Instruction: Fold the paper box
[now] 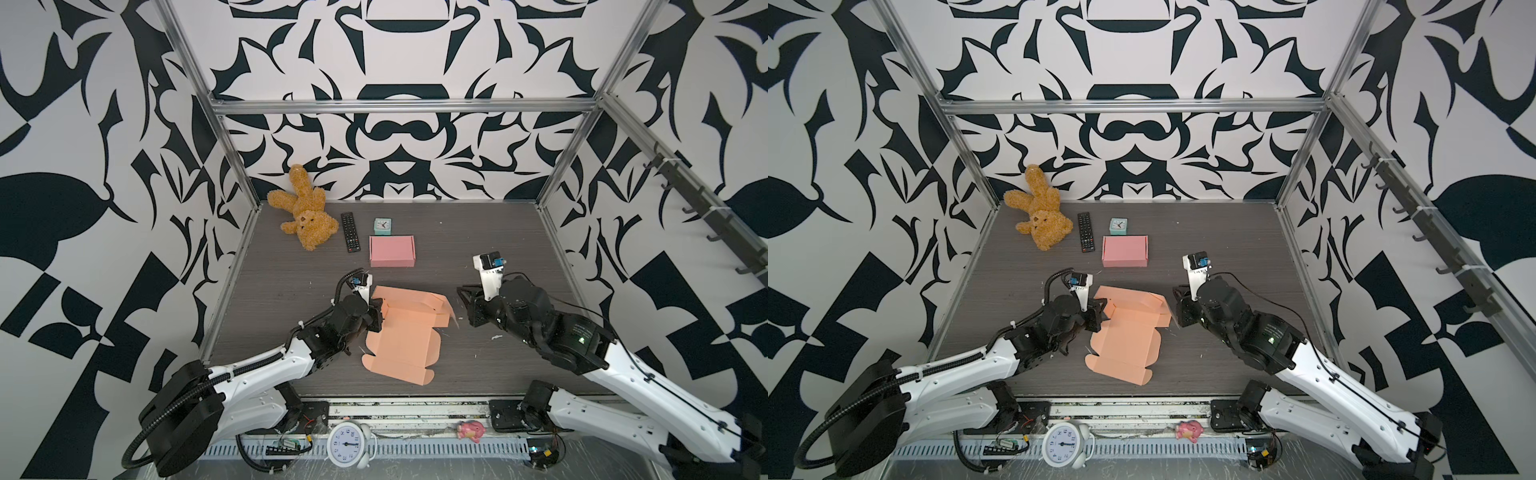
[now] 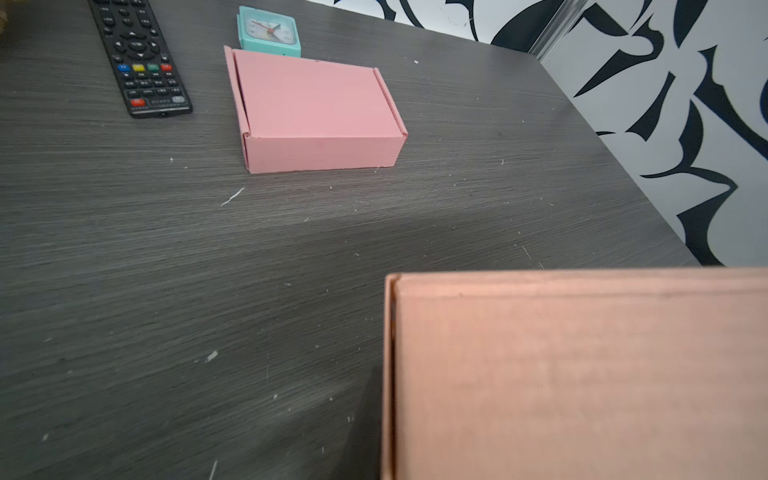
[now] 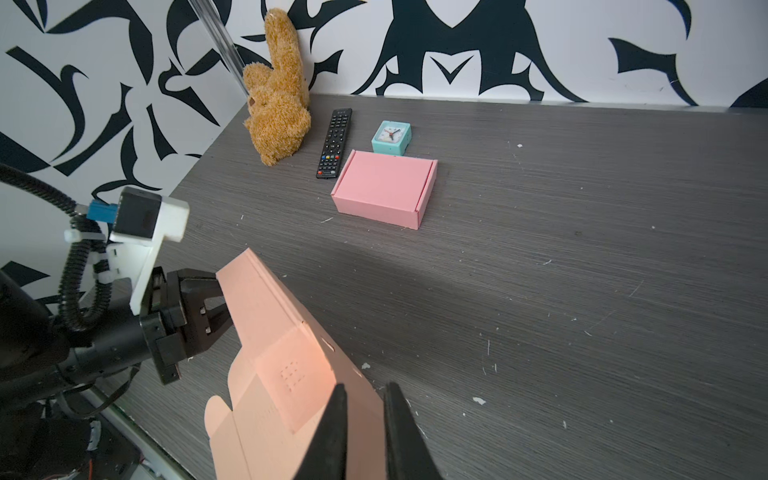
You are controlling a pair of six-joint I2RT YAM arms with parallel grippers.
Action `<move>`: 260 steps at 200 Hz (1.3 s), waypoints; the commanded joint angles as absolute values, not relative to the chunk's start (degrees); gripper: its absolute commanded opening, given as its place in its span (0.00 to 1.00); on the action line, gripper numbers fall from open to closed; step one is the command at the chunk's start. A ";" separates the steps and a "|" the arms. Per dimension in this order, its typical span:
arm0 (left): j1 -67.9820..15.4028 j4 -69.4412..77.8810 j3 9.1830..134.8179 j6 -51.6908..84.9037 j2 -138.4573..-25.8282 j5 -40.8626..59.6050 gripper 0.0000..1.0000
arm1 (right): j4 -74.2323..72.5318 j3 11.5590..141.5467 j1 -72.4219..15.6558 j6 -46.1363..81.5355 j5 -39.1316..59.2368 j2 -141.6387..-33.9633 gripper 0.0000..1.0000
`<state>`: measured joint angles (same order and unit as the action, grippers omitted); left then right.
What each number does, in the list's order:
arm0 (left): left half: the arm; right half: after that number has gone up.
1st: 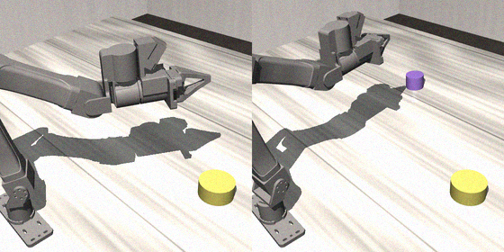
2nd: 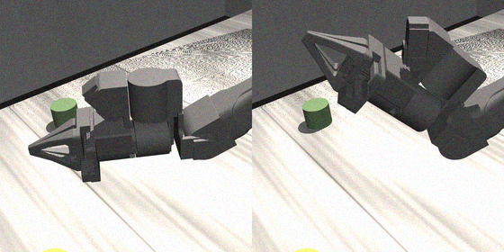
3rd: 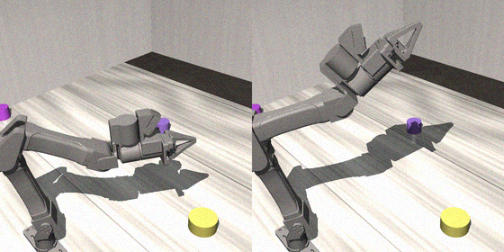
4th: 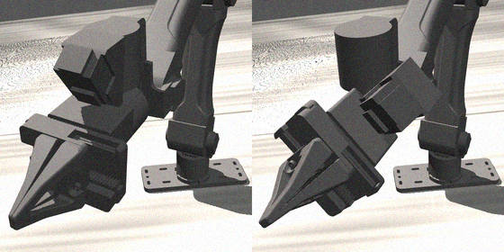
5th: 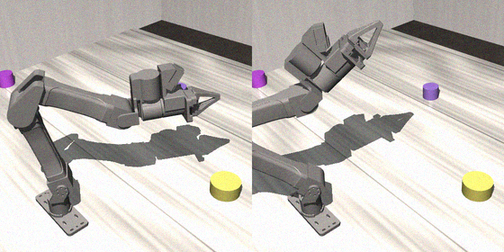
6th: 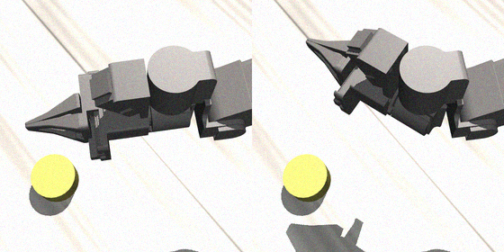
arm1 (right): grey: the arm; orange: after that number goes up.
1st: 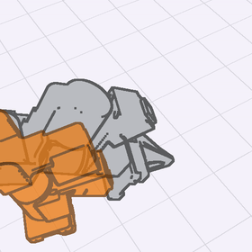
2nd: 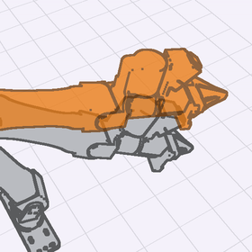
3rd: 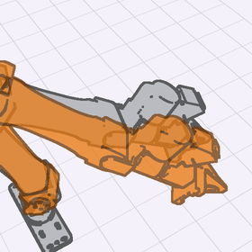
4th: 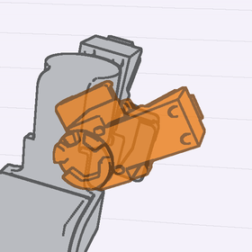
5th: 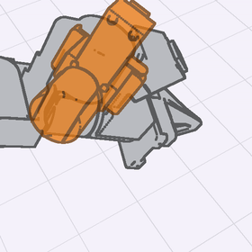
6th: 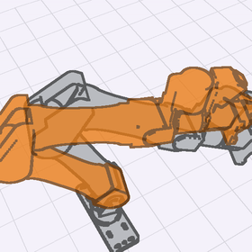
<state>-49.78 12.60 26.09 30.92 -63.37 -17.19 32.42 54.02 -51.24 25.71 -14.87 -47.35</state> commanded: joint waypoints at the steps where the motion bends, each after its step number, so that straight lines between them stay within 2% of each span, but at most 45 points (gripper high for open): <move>1: -49.39 9.69 28.30 33.02 -62.75 -18.46 0.10 | 34.64 56.60 -53.58 24.06 -18.20 -48.88 0.16; 71: -49.39 7.16 29.34 34.54 -62.46 -18.79 0.09 | 36.11 61.49 -64.15 23.83 -28.20 -56.29 0.08; 97: -49.39 6.77 29.70 34.72 -62.84 -18.77 0.09 | 36.73 63.66 -66.66 23.65 -31.35 -59.98 0.00; 196: -49.31 7.38 29.88 35.02 -62.98 -18.29 0.09 | 40.12 64.93 -66.63 24.62 -34.89 -67.63 0.00; 260: -49.31 7.56 29.49 35.68 -61.63 -17.31 0.09 | 36.29 64.12 -66.69 23.47 -34.02 -69.20 0.00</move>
